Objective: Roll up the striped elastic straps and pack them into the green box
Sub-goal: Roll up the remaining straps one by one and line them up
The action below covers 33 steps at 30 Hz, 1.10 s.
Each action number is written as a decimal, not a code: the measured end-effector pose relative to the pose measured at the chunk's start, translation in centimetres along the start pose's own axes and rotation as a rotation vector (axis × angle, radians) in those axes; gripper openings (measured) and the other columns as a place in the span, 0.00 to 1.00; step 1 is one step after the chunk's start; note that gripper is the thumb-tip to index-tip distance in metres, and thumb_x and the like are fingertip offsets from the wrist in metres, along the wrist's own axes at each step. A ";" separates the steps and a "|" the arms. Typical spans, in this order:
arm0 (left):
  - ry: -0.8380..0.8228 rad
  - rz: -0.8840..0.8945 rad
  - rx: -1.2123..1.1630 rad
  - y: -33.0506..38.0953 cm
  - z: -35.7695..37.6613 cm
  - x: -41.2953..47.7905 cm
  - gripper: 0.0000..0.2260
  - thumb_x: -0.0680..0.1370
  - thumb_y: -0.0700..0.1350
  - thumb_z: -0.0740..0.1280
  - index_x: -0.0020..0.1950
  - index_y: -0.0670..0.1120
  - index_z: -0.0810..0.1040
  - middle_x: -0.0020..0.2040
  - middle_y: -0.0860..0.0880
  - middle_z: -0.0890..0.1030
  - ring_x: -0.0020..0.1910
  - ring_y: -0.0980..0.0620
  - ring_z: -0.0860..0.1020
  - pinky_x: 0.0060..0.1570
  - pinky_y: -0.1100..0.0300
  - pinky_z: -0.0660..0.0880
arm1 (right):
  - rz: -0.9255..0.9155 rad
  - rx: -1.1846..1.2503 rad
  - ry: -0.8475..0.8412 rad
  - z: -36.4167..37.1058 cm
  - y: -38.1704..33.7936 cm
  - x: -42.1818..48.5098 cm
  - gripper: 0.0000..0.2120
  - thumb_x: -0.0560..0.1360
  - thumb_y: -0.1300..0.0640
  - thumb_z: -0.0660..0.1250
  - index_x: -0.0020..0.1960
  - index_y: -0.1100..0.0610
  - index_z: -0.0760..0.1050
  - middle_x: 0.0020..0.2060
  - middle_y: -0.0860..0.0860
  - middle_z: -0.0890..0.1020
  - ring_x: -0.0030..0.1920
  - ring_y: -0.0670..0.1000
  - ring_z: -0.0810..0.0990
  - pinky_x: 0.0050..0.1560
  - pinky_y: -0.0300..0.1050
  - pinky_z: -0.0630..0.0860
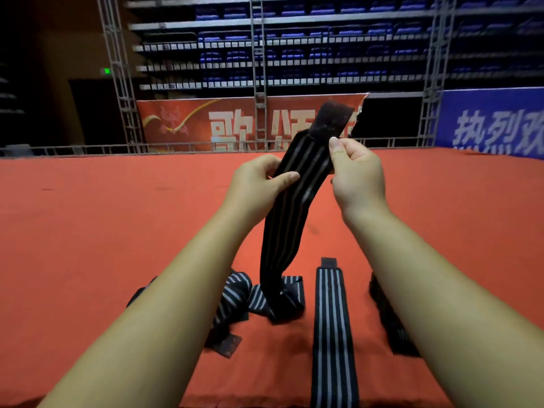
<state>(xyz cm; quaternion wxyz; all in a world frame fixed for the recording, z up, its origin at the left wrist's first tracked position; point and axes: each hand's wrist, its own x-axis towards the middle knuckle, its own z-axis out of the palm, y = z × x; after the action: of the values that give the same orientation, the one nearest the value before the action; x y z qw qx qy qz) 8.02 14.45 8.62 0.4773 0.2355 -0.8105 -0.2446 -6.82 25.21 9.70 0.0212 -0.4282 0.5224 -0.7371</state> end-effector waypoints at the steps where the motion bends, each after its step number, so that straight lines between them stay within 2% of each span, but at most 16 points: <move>1: -0.008 -0.008 -0.030 0.4 -0.2 -0.2 0.06 0.80 0.50 0.77 0.51 0.49 0.85 0.45 0.52 0.87 0.47 0.51 0.85 0.48 0.53 0.79 | -0.011 -0.001 -0.004 -0.2 -1.0 0.1 0.15 0.87 0.51 0.64 0.46 0.52 0.84 0.40 0.43 0.88 0.40 0.39 0.82 0.42 0.34 0.75; 5: -0.094 -0.057 -0.166 0.8 -0.8 -1.9 0.05 0.80 0.48 0.78 0.52 0.49 0.86 0.46 0.53 0.88 0.47 0.54 0.86 0.51 0.52 0.83 | -0.043 -0.002 -0.017 -1.2 -4.1 0.0 0.15 0.88 0.52 0.63 0.50 0.53 0.85 0.42 0.45 0.89 0.42 0.38 0.84 0.42 0.31 0.76; 9: -0.248 -0.145 -0.203 -0.7 0.1 -5.1 0.02 0.81 0.43 0.76 0.52 0.47 0.84 0.36 0.63 0.84 0.35 0.68 0.79 0.39 0.72 0.73 | -0.050 -0.009 0.012 -2.5 -5.6 0.0 0.14 0.87 0.51 0.63 0.52 0.54 0.86 0.43 0.45 0.89 0.42 0.39 0.83 0.44 0.34 0.77; 10: -0.284 -0.179 -0.190 -1.3 0.4 -6.0 0.01 0.81 0.44 0.76 0.52 0.48 0.85 0.37 0.63 0.85 0.36 0.68 0.80 0.40 0.72 0.73 | -0.045 -0.018 0.022 -2.8 -5.8 0.1 0.14 0.87 0.50 0.63 0.52 0.53 0.86 0.43 0.44 0.89 0.43 0.40 0.84 0.45 0.37 0.77; 13: -0.397 -0.256 -0.137 -3.3 1.7 -8.6 0.06 0.82 0.44 0.76 0.58 0.49 0.87 0.50 0.58 0.89 0.51 0.61 0.86 0.58 0.59 0.81 | -0.028 -0.040 0.051 -3.7 -6.2 0.2 0.15 0.87 0.48 0.63 0.53 0.53 0.86 0.42 0.44 0.89 0.42 0.41 0.83 0.45 0.40 0.75; 14: -0.438 -0.284 -0.132 -3.7 2.1 -9.5 0.07 0.82 0.44 0.74 0.60 0.49 0.88 0.52 0.56 0.90 0.52 0.62 0.86 0.59 0.59 0.81 | -0.030 -0.065 0.060 -4.0 -6.3 0.2 0.15 0.87 0.47 0.63 0.53 0.52 0.86 0.43 0.44 0.89 0.42 0.42 0.83 0.45 0.41 0.76; 16: -0.515 -0.349 -0.131 -4.2 3.0 -11.0 0.07 0.85 0.44 0.71 0.61 0.48 0.87 0.49 0.56 0.89 0.45 0.65 0.85 0.47 0.68 0.79 | -0.038 -0.143 0.079 -4.7 -6.3 0.0 0.15 0.86 0.46 0.63 0.54 0.51 0.85 0.43 0.47 0.88 0.42 0.45 0.83 0.47 0.44 0.76; 18: -0.536 -0.418 -0.150 -4.4 3.5 -12.3 0.08 0.86 0.45 0.70 0.60 0.46 0.87 0.48 0.54 0.89 0.43 0.57 0.83 0.39 0.65 0.76 | -0.008 -0.237 0.092 -5.5 -5.9 -0.1 0.14 0.86 0.46 0.63 0.57 0.52 0.85 0.45 0.53 0.88 0.43 0.50 0.84 0.48 0.50 0.79; 19: -0.533 -0.463 -0.186 -4.4 3.7 -12.8 0.08 0.86 0.44 0.70 0.60 0.44 0.87 0.48 0.51 0.88 0.44 0.52 0.83 0.40 0.61 0.77 | 0.020 -0.276 0.089 -5.9 -5.6 -0.1 0.14 0.86 0.47 0.64 0.59 0.54 0.84 0.43 0.56 0.87 0.40 0.51 0.86 0.47 0.50 0.79; 21: -0.529 -0.544 -0.274 -4.5 4.1 -13.8 0.09 0.86 0.43 0.69 0.60 0.40 0.86 0.50 0.43 0.88 0.49 0.44 0.82 0.49 0.49 0.78 | 0.069 -0.306 0.068 -6.6 -4.2 -0.1 0.11 0.87 0.49 0.64 0.56 0.52 0.82 0.34 0.51 0.83 0.32 0.49 0.87 0.40 0.47 0.77; 23: -0.565 -0.587 -0.341 -4.4 4.6 -14.8 0.11 0.86 0.44 0.69 0.62 0.38 0.84 0.53 0.40 0.87 0.51 0.42 0.81 0.54 0.44 0.75 | 0.090 -0.343 0.035 -7.1 -2.5 -0.5 0.10 0.87 0.51 0.63 0.48 0.50 0.78 0.37 0.48 0.80 0.34 0.48 0.89 0.39 0.46 0.74; 24: -0.583 -0.592 -0.369 -4.6 4.8 -15.3 0.12 0.85 0.44 0.70 0.63 0.38 0.84 0.54 0.40 0.87 0.51 0.43 0.81 0.55 0.46 0.73 | 0.108 -0.348 0.017 -7.3 -1.6 -0.9 0.09 0.87 0.51 0.63 0.49 0.50 0.79 0.42 0.48 0.81 0.36 0.49 0.89 0.39 0.47 0.75; 26: -0.611 -0.616 -0.414 -4.5 5.2 -16.1 0.12 0.86 0.45 0.70 0.64 0.39 0.84 0.57 0.42 0.88 0.51 0.45 0.85 0.55 0.52 0.78 | 0.144 -0.379 -0.002 -7.7 0.3 -1.4 0.09 0.86 0.51 0.64 0.55 0.52 0.82 0.50 0.50 0.85 0.37 0.49 0.90 0.42 0.50 0.81; 29: -0.661 -0.681 -0.500 -4.1 5.7 -17.2 0.12 0.85 0.45 0.70 0.65 0.39 0.84 0.59 0.42 0.88 0.58 0.45 0.87 0.56 0.52 0.84 | 0.209 -0.431 -0.018 -8.1 3.5 -1.6 0.16 0.79 0.46 0.65 0.47 0.59 0.80 0.44 0.59 0.85 0.45 0.60 0.89 0.45 0.54 0.82; 31: -0.693 -0.730 -0.550 -4.5 6.6 -18.0 0.09 0.85 0.44 0.71 0.60 0.40 0.84 0.57 0.44 0.88 0.56 0.46 0.87 0.56 0.52 0.83 | 0.229 -0.457 -0.043 -8.5 6.3 -1.4 0.18 0.75 0.45 0.63 0.48 0.61 0.78 0.46 0.63 0.85 0.50 0.65 0.87 0.49 0.60 0.85; 33: -0.735 -0.752 -0.530 -4.9 7.5 -18.8 0.06 0.85 0.44 0.71 0.58 0.42 0.83 0.54 0.46 0.88 0.51 0.50 0.87 0.52 0.54 0.83 | 0.238 -0.506 -0.079 -8.7 8.1 -1.7 0.19 0.74 0.45 0.62 0.48 0.61 0.78 0.45 0.63 0.85 0.51 0.66 0.86 0.54 0.68 0.83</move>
<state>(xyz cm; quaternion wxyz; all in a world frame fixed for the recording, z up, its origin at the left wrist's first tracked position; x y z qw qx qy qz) 10.26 23.56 -10.03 0.0881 0.2792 -0.6949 -0.6568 -14.83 28.89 1.52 0.0204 -0.3838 0.7351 -0.5585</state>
